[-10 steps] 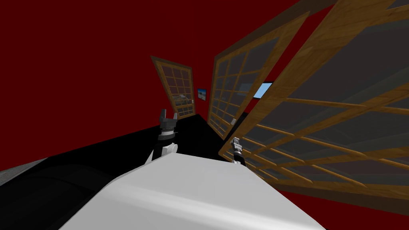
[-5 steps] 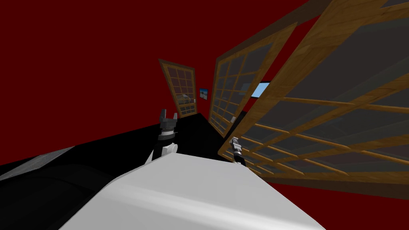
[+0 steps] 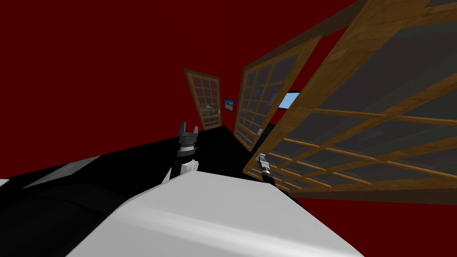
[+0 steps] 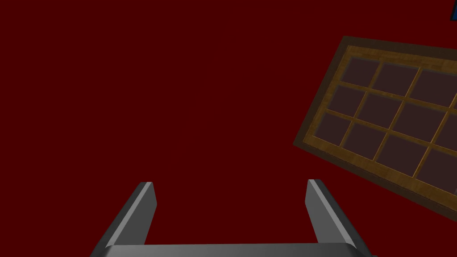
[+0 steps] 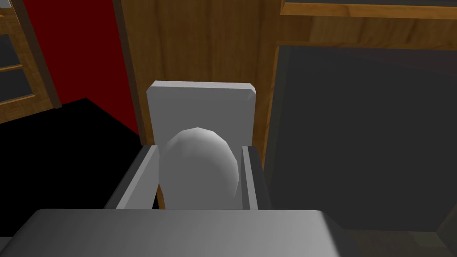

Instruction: Pull the door open

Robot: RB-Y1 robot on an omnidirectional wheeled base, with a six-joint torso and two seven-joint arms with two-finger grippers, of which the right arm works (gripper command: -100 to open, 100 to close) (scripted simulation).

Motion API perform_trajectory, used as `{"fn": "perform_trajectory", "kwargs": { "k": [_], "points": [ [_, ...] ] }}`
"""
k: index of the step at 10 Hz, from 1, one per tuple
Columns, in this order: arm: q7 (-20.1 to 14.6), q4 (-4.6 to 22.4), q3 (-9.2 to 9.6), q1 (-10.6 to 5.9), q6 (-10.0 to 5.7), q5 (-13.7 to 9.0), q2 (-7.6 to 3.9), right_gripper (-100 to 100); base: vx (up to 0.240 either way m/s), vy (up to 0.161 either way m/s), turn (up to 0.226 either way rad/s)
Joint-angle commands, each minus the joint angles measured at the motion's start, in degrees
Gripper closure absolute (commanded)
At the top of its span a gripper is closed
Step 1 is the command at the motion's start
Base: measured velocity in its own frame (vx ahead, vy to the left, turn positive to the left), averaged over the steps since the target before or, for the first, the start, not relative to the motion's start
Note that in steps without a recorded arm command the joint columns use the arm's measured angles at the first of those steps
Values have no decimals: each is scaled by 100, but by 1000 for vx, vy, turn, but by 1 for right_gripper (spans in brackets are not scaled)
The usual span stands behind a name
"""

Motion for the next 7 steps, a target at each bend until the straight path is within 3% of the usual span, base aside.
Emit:
{"fn": "perform_trajectory", "kwargs": {
  "k": [1,6,7],
  "points": [
    [-138,-15,139,66,-94,78,-81,100,-214,-30,91],
    [-475,-107,474,242,-314,268,-311,100,-205,-41,68],
    [-420,-111,436,222,-270,247,-280,100,-97,-13,16]
  ]
}}
